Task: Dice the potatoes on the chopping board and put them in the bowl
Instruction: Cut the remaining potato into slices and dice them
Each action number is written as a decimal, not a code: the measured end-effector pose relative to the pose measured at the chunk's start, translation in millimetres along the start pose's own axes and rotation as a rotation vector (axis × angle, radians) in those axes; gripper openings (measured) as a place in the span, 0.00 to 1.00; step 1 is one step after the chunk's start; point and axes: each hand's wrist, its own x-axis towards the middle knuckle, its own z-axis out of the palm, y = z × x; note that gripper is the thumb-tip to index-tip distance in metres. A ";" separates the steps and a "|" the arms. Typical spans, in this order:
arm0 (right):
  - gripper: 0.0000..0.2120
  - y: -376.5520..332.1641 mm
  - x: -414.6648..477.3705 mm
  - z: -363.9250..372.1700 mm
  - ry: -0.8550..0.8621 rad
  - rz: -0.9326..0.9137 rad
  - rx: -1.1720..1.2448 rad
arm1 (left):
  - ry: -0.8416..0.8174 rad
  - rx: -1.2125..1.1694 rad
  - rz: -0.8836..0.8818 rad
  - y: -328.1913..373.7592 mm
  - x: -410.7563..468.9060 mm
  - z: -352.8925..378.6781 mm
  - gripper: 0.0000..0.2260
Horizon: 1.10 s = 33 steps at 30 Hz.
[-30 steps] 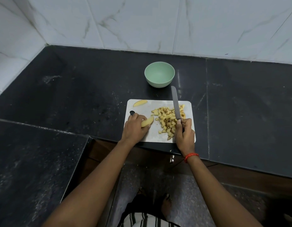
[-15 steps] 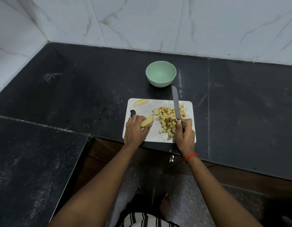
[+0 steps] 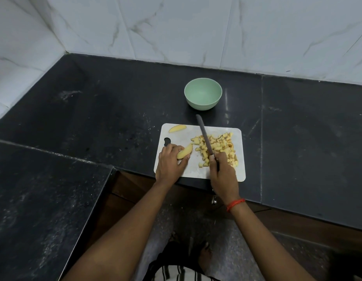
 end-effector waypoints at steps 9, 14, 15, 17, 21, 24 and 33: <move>0.06 -11.1 -0.5 35.1 -0.118 -0.003 -0.310 | 0.019 -0.005 0.014 -1.6 -0.4 1.9 0.14; 0.07 -11.3 1.2 32.6 -0.145 -0.010 -0.346 | 0.013 -0.008 0.007 -1.1 0.0 2.0 0.14; 0.08 -12.1 1.4 32.1 -0.150 -0.016 -0.352 | 0.013 -0.009 0.006 -0.5 0.2 1.7 0.14; 0.08 -12.3 1.8 31.8 -0.163 -0.019 -0.358 | 0.004 -0.005 -0.002 1.0 -0.1 1.1 0.17; 0.06 -14.5 1.2 30.9 -0.174 -0.026 -0.358 | 0.000 0.002 0.018 0.3 -0.6 0.8 0.17; 0.09 -17.2 4.2 30.5 -0.191 -0.019 -0.385 | -0.006 0.007 0.017 -0.2 0.0 0.2 0.16; 0.18 -25.8 -2.7 39.1 -0.250 0.061 -0.488 | -0.015 0.019 0.015 -3.5 1.3 1.6 0.16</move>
